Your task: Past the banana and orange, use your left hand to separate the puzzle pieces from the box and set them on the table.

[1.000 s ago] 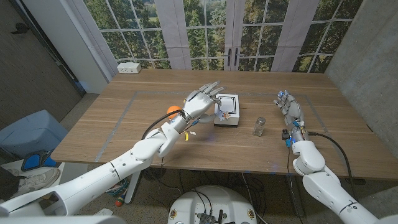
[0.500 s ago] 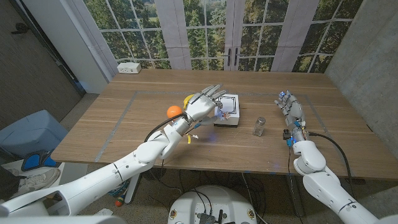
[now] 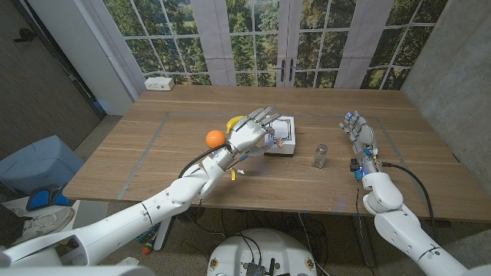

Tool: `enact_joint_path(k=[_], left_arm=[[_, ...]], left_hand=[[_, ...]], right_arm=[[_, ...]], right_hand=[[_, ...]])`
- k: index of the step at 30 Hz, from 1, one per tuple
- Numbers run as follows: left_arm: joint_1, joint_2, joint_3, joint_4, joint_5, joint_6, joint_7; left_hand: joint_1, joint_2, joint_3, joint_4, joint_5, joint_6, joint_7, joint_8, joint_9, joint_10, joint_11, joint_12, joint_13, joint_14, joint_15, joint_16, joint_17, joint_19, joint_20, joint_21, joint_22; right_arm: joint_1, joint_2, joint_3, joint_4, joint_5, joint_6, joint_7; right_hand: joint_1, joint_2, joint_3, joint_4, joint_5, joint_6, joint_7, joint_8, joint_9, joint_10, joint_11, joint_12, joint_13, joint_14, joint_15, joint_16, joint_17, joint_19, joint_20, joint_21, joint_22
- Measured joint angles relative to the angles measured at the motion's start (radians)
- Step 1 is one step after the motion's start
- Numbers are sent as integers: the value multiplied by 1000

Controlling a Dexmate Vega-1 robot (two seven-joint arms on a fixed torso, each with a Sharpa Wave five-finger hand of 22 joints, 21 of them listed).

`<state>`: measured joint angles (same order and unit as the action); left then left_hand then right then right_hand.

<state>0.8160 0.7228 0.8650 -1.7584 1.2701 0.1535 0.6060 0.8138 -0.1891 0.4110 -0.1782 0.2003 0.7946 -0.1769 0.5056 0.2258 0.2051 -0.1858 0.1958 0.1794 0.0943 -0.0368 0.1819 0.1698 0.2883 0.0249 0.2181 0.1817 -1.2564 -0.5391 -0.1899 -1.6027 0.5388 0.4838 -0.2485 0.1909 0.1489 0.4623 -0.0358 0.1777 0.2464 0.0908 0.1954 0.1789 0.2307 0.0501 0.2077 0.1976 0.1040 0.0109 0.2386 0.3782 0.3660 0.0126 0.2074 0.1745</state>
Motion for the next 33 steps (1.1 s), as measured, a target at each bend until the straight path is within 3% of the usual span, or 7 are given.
enact_joint_path(k=[10, 18, 27, 33], left_arm=[[5, 3, 13, 17, -4, 1, 40], [8, 4, 20, 30, -5, -2, 107], [-1, -29, 41, 120, -16, -3, 261], [-11, -46, 55, 167, -27, 11, 309]], left_hand=[[17, 4, -26, -1, 0, 15, -4, 32, 21, 18, -7, 0, 0, 28, -2, 0, 0, 13, -2, 0, 0], [44, 12, -34, -2, 8, -2, 2, 36, 36, 25, -11, 0, 0, 51, -1, 0, 0, 20, -9, 0, 0], [96, 20, -43, -1, 8, 4, -8, 76, 64, 79, -18, 12, 0, 111, -2, 8, 0, 47, -18, 0, 0], [110, 24, -54, 2, 3, 4, -7, 86, 78, 82, -14, 12, 0, 124, -2, 15, 0, 54, -21, 0, 1]], right_arm=[[4, -6, -1, 2, 9, -10, 10], [8, -11, -1, 2, 15, -15, 13], [15, -15, -2, 7, 25, -18, 28], [18, -16, -2, 10, 32, -19, 35]], right_hand=[[0, 0, -4, 4, 0, 4, 4, 0, 0, 3, 3, 0, 0, 0, 0, 0, 0, 0, 0, 0, 0], [0, 0, -4, 4, 0, 4, 4, 0, 0, 3, 3, 0, 0, 0, 0, 0, -3, 0, 0, 0, 0], [-11, -11, -8, 0, 0, 5, 5, 0, 0, 3, 3, 0, 0, 3, 4, 0, -3, 0, 0, 0, 0], [-11, -11, -8, 0, 0, 5, 5, 0, 0, 9, 9, 0, 0, 3, 4, 0, -3, 0, 0, 0, 0]])
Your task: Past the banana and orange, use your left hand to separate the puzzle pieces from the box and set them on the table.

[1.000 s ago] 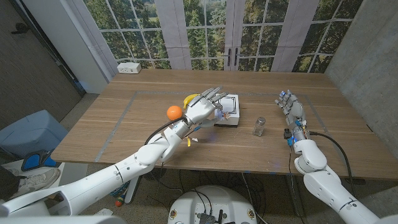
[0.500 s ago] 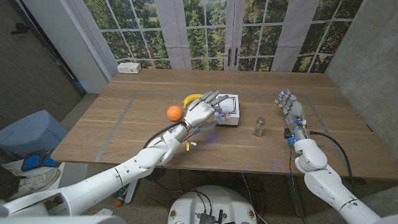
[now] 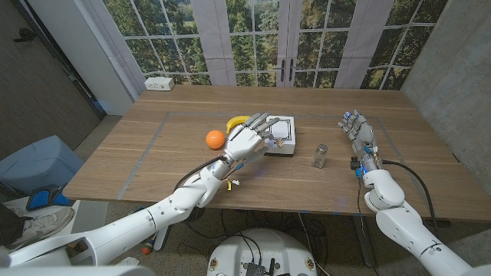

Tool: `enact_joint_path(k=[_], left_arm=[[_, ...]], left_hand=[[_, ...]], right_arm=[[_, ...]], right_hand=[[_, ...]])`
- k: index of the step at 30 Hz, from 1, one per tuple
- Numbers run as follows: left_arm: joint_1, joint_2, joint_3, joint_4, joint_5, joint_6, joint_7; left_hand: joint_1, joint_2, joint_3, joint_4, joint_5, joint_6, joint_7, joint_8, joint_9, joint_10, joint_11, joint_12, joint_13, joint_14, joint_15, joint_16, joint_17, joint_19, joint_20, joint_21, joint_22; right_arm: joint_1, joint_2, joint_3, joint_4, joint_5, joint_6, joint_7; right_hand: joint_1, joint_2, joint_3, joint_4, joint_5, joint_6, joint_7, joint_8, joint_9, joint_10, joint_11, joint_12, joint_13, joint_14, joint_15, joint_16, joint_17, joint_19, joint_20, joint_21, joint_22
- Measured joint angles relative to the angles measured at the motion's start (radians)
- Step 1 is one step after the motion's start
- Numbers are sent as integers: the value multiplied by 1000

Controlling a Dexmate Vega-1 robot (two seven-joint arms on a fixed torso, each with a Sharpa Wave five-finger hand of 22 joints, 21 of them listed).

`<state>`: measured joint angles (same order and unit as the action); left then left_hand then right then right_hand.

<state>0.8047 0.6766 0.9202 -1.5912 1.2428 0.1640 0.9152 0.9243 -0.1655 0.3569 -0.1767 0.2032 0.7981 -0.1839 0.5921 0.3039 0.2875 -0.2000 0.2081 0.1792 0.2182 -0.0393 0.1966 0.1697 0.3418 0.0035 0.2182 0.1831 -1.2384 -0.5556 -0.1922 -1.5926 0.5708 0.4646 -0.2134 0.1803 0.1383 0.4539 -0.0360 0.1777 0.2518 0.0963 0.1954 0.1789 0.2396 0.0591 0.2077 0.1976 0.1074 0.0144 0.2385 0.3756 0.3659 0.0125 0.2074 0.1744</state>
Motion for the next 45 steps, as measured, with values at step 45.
enact_joint_path(k=[45], left_arm=[[-69, -54, 75, 138, -86, -47, 79]], left_hand=[[59, 30, -44, 11, 0, -19, -5, 57, 47, 21, 0, -12, 5, 55, -2, -8, 0, 30, -16, 4, 1]], right_arm=[[14, -9, 4, 5, 17, -17, 7]], right_hand=[[0, 0, -4, 4, -4, 11, 0, 0, 0, 11, 0, 0, 0, 4, 4, 0, 0, 4, 4, 0, 0]])
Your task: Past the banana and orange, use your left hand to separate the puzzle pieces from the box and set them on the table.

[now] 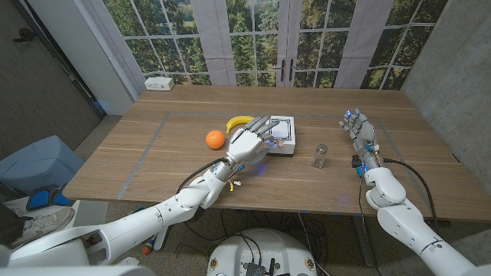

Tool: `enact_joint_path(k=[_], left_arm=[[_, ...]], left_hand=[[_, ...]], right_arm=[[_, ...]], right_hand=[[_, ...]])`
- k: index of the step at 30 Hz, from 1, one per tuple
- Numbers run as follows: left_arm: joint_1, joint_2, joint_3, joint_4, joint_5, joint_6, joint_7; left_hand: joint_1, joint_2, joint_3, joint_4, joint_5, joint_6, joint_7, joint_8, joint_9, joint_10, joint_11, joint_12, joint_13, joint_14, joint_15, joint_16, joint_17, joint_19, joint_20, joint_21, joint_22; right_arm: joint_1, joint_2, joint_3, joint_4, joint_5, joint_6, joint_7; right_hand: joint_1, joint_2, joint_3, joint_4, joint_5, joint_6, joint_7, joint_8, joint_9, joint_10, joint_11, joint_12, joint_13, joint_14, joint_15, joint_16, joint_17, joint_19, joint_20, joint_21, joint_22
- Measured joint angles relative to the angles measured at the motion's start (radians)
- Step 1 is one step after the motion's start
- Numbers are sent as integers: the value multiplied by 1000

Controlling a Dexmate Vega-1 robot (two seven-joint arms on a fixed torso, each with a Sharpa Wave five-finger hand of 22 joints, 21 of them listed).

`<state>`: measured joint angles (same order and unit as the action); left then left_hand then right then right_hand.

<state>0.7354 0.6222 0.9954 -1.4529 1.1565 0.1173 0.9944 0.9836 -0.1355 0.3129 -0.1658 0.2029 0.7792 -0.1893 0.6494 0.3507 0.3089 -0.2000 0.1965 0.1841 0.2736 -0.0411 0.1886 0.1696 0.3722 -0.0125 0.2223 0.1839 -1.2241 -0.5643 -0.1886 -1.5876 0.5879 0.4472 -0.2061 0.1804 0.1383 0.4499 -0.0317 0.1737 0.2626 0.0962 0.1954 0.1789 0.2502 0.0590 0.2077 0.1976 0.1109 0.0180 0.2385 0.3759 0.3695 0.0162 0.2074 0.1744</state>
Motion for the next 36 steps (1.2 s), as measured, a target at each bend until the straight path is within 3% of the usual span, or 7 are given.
enact_joint_path(k=[13, 19, 22, 26, 31, 36], left_arm=[[-55, -46, 29, 108, -36, -49, 84], [-74, -57, 41, 139, -51, -69, 98], [-85, -62, 52, 154, -59, -77, 96], [-95, -63, 62, 164, -69, -89, 85], [-103, -63, 70, 167, -80, -100, 71], [-107, -63, 74, 171, -87, -114, 71]], left_hand=[[34, 21, 0, 0, -7, 1, 0, 23, 14, 37, -3, 8, 0, 39, 0, 5, 0, 36, -11, 4, 5], [49, 36, 0, 0, -11, 63, 2, 50, 17, 61, 0, 8, 0, 49, -1, 5, 0, 41, -16, 4, 5], [64, 52, 0, 5, -15, 89, 16, 51, 5, 71, -4, 8, 0, 50, 0, 5, 0, 41, -16, 4, 5], [67, 113, 9, 14, -18, 149, 47, 28, -48, 114, -5, 16, -3, 61, 0, 5, 0, 41, -16, 4, 5], [73, 137, 13, 9, -18, 231, 85, -5, -116, 153, -9, 17, -3, 61, 0, 5, 0, 47, -21, 4, 5], [83, 155, 20, 2, -18, 257, 111, -26, -139, 172, -10, 23, 0, 65, -4, 0, 0, 50, -25, 4, 5]], right_arm=[[10, -5, -2, -4, 8, -15, 2], [15, -5, -3, -1, 10, -16, 5], [17, -5, -3, 0, 10, -17, 5], [19, -4, -3, 1, 10, -19, 5], [21, -4, -3, 1, 10, -21, 2], [23, -4, -3, 3, 10, -22, 1]], right_hand=[[-11, 11, -4, 4, 0, 5, 5, 0, 0, 0, 0, 0, 0, 0, 0, 0, 0, 0, 0, 0, 0], [-11, 11, -4, 4, 0, 5, 5, 0, 0, 0, 0, 0, 0, 0, 0, 0, 0, 0, 0, 0, 0], [-11, 11, -4, 4, 0, 5, 5, 0, 0, 0, 0, 0, 0, 0, 0, 0, 0, 0, 0, 0, 0], [-11, 10, -4, 4, 0, 5, 5, 0, 0, 0, 0, 0, 0, 0, 0, 0, 0, 0, 0, 0, 0], [-21, 0, -4, 4, 0, 5, 5, 0, 0, 0, 0, 0, 0, 0, 0, 0, 0, 0, 0, 0, 0], [-21, 0, -4, 4, 0, 5, 5, 0, 0, 0, 0, 0, 0, 0, 0, 0, 0, 0, 0, 0, 0]])
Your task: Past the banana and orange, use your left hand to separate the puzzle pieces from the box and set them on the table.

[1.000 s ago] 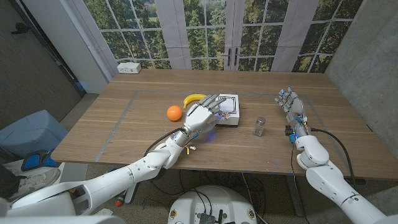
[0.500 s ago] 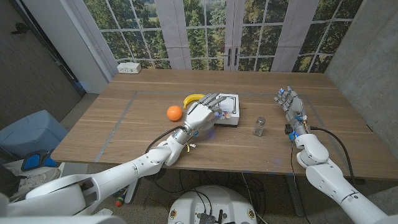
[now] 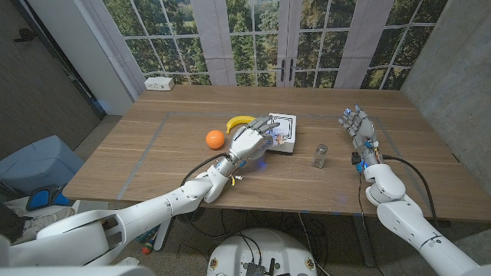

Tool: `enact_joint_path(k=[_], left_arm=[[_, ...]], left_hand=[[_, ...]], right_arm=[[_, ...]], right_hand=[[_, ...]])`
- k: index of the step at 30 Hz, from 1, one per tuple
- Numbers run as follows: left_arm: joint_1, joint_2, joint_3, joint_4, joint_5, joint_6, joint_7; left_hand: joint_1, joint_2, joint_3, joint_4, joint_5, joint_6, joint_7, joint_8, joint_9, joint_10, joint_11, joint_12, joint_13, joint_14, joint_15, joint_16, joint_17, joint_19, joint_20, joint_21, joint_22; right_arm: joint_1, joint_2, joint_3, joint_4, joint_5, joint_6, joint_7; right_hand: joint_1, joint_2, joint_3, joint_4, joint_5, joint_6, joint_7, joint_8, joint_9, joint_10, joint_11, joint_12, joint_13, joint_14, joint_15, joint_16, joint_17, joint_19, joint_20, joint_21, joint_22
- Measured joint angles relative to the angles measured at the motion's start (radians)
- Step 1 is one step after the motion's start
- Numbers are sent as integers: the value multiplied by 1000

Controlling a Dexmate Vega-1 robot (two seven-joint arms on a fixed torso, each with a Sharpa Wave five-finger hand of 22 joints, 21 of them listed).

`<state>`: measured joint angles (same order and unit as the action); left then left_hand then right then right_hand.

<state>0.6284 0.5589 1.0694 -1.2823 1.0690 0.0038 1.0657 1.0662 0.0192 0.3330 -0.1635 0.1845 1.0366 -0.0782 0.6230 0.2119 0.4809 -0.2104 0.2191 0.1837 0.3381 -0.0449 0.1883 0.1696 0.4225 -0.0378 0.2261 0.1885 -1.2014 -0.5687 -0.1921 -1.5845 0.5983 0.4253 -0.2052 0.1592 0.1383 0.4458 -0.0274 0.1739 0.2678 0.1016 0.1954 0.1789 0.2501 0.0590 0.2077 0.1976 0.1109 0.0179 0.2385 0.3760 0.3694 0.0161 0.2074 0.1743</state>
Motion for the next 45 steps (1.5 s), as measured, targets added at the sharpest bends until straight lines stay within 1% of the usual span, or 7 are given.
enact_joint_path(k=[9, 20, 27, 31, 33, 37, 45], left_arm=[[-4, -12, -6, 20, -5, -45, 30], [37, -43, -98, 26, 33, -112, 44], [54, -45, -114, 2, 6, -106, 44], [56, -43, -113, -11, -17, -92, 45], [58, -42, -112, -17, -26, -88, 46], [62, -42, -111, -32, -50, -82, 47], [70, -41, -120, -61, -117, -88, 37]], left_hand=[[8, 42, 1, -1, 5, -22, 22, -32, -7, 19, -2, 1, 1, 18, 1, 0, 5, 2, -2, 8, 2], [-29, 97, -4, 7, 5, -82, 23, -33, 52, 24, 3, -6, 5, 34, 2, 5, 6, 2, -2, 14, 10], [-68, 142, -4, 7, 5, -170, 32, 0, 130, -4, 28, -23, 10, 34, 2, -4, 10, 2, -2, 22, 14], [-82, 155, -1, 5, 5, -205, 32, 9, 159, -10, 27, -23, 11, 29, 2, -4, 15, 2, -2, 26, 19], [-84, 158, -1, 5, 5, -210, 30, 15, 168, -10, 27, -23, 14, 27, 1, -4, 15, 2, -2, 26, 19], [-84, 158, 11, 9, 5, -214, 33, 27, 182, -15, 32, -23, 14, 24, 4, -4, 15, 2, -2, 26, 19], [-86, 159, 18, 3, 5, -221, 30, 46, 206, -15, 32, -23, 14, 24, 4, -4, 14, -2, -5, 32, 19]], right_arm=[[4, 0, 0, 6, 0, 0, 1], [7, 1, -1, 9, 0, 3, 4], [6, 1, -2, 9, -4, 5, 3], [3, -3, -2, 1, -11, 5, -3], [1, -5, -2, -5, -17, 4, -9], [-6, -11, -2, -20, -38, -3, -29], [-21, -28, 0, -54, -81, -21, -62]], right_hand=[[0, 0, -4, 4, 0, 0, 0, 0, 0, 5, 5, 0, 0, 0, 0, 0, 0, 0, 0, 0, 0], [0, 0, -8, 0, 0, 0, 0, 0, 0, 5, 5, 0, 0, 0, 0, 0, 0, 0, 0, 0, 0], [0, 0, -8, 0, 0, 0, 0, 0, 0, 5, 5, 0, 0, 0, 0, 0, -1, 0, 0, 0, 0], [0, 0, -8, 0, 0, 0, 0, 0, 0, 5, 5, 0, 0, 0, 0, 0, -5, 0, 0, 0, 0], [0, 0, -3, -10, 0, 0, 0, 0, 0, 5, 5, 0, 0, 0, 0, 0, -8, 0, 0, -4, 0], [59, 1, 17, -56, 8, 6, 5, 0, 0, 6, 5, 0, 0, 6, 6, -5, -22, 4, 4, -4, -2], [143, -3, 58, -125, 16, 23, -24, 0, 0, 16, -13, -4, -2, 13, -2, -15, -43, 0, 7, -8, -2]])
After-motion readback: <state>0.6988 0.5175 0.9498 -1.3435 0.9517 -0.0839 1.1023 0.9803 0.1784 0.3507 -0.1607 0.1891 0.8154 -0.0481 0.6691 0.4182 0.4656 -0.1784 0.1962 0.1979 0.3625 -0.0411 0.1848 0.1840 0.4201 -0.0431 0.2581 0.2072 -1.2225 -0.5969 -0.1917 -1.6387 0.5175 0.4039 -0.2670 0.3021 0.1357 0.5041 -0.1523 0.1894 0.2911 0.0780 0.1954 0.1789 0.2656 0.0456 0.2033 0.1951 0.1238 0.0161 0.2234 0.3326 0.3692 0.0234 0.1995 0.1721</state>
